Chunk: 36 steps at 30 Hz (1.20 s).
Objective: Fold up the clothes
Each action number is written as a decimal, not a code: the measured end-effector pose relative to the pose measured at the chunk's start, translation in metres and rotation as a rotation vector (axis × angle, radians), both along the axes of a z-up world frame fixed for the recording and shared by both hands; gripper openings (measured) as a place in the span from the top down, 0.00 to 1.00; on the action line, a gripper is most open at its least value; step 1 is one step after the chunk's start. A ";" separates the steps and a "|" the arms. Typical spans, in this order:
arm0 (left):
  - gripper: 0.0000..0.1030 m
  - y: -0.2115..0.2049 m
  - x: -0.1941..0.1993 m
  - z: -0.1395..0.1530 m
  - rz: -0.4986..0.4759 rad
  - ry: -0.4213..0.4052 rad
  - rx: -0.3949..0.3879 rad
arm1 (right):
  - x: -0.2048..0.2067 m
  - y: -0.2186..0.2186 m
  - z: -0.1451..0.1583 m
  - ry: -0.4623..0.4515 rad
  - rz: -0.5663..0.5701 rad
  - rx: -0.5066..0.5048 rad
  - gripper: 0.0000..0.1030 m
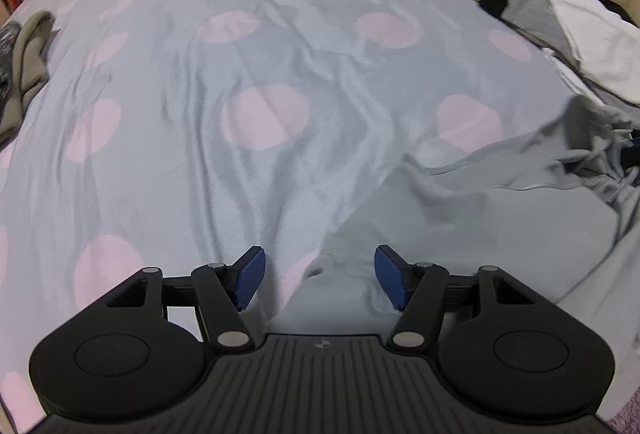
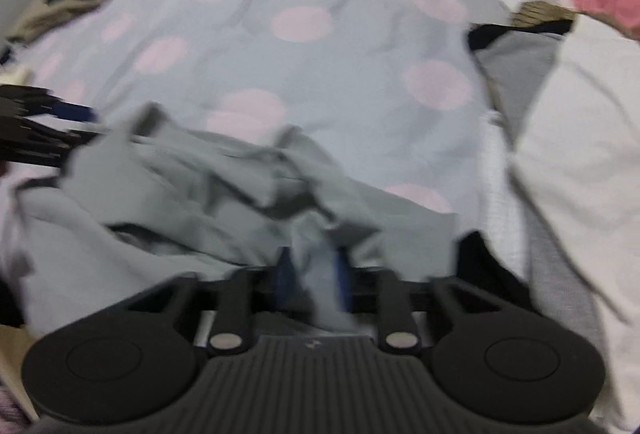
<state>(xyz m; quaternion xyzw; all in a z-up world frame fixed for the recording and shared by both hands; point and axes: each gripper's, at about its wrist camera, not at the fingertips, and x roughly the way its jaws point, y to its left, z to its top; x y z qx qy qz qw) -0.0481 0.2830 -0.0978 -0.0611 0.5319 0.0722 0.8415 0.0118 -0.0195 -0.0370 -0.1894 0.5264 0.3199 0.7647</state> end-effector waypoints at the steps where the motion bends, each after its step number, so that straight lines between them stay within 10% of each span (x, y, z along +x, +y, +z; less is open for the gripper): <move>1: 0.47 0.002 -0.001 -0.001 0.011 0.001 -0.022 | 0.003 -0.004 -0.001 0.002 -0.017 -0.003 0.92; 6: 0.95 -0.005 -0.003 0.004 0.022 -0.032 -0.092 | 0.009 -0.023 0.002 0.024 -0.078 0.052 0.96; 13: 0.97 0.003 -0.023 0.060 0.156 -0.242 -0.062 | 0.007 -0.035 0.049 -0.154 -0.133 0.146 0.97; 26: 0.98 0.010 -0.125 0.263 0.288 -0.751 0.105 | -0.025 -0.055 0.188 -0.486 -0.177 0.396 0.97; 36: 0.98 0.003 -0.208 0.333 0.273 -0.828 0.110 | -0.072 -0.100 0.298 -0.458 -0.084 0.608 0.97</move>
